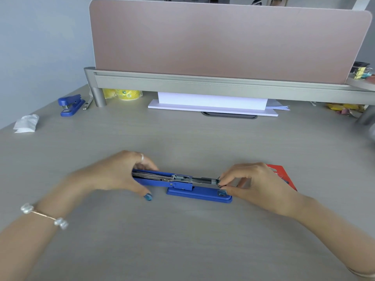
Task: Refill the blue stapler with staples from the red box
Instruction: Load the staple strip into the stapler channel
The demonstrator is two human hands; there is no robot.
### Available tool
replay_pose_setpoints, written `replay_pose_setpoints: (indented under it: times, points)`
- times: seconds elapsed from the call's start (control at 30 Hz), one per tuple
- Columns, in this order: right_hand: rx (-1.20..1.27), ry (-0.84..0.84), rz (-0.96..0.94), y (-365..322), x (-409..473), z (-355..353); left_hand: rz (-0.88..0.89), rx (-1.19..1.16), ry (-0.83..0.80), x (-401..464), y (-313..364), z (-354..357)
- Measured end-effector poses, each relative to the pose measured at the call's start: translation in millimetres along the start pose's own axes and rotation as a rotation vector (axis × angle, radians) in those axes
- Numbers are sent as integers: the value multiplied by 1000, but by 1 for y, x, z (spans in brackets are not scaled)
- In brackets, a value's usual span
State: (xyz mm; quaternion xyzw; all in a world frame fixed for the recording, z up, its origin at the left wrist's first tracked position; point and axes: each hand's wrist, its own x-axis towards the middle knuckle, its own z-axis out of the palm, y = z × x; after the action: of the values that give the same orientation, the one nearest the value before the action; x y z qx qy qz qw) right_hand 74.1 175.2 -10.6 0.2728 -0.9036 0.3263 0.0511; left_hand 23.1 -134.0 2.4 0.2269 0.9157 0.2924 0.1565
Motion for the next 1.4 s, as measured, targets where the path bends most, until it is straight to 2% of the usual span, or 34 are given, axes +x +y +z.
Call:
replay_pose_setpoints:
  times: [0.07, 0.17, 0.37, 0.47, 0.6, 0.7, 0.93, 1.2, 1.4]
  points:
    - [38, 4, 22, 0, 0, 0, -45, -39, -61, -4, -10, -14]
    - [66, 4, 52, 0, 0, 0, -26, -109, -51, -4, -18, -17]
    - [122, 37, 155, -1, 0, -3, 185, -364, 270, -8, 0, -27]
    - [120, 40, 170, -3, 0, -3, 309, -480, 339, -1, 28, -17]
    - [110, 51, 187, -3, -1, -3, 379, -553, 408, 18, 57, 9]
    - [98, 59, 184, -4, -2, -2, 381, -509, 416, 29, 73, 33]
    - [110, 10, 154, -2, -1, -4, 361, -202, 337, 38, 84, 74]
    - [154, -2, 170, 3, 0, -4, 394, -102, 305, 37, 80, 78]
    - [212, -189, 204, 4, -2, -12, 401, -30, 270, 40, 78, 78]
